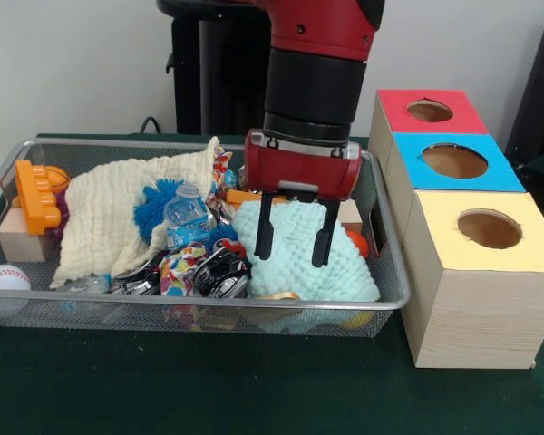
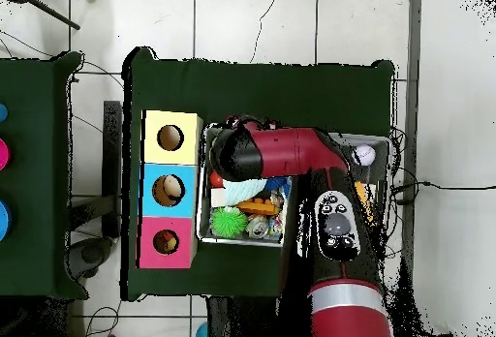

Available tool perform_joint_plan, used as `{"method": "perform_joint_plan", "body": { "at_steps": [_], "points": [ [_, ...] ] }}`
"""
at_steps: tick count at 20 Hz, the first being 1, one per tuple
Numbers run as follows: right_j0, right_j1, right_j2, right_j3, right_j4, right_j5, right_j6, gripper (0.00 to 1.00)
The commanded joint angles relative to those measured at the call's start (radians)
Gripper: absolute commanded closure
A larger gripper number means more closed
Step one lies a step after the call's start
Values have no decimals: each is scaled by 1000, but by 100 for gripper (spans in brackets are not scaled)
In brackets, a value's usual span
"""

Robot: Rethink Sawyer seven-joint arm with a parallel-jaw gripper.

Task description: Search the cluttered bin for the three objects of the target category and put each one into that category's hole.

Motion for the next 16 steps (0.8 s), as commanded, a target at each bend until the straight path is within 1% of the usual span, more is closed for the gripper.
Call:
{"method": "perform_joint_plan", "body": {
  "at_steps": [1, 4, 9, 14, 16],
  "points": [
    [-13, 81, 39, 139, -11, 12, 60, 0],
    [-1, 81, 25, 162, -15, -3, 77, 0],
    [-5, 74, 28, 219, -18, -20, 78, 0],
    [-2, 91, 19, 275, -32, -107, 111, 0],
    [3, 111, 8, 270, -36, -142, 123, 0]
  ]
}}
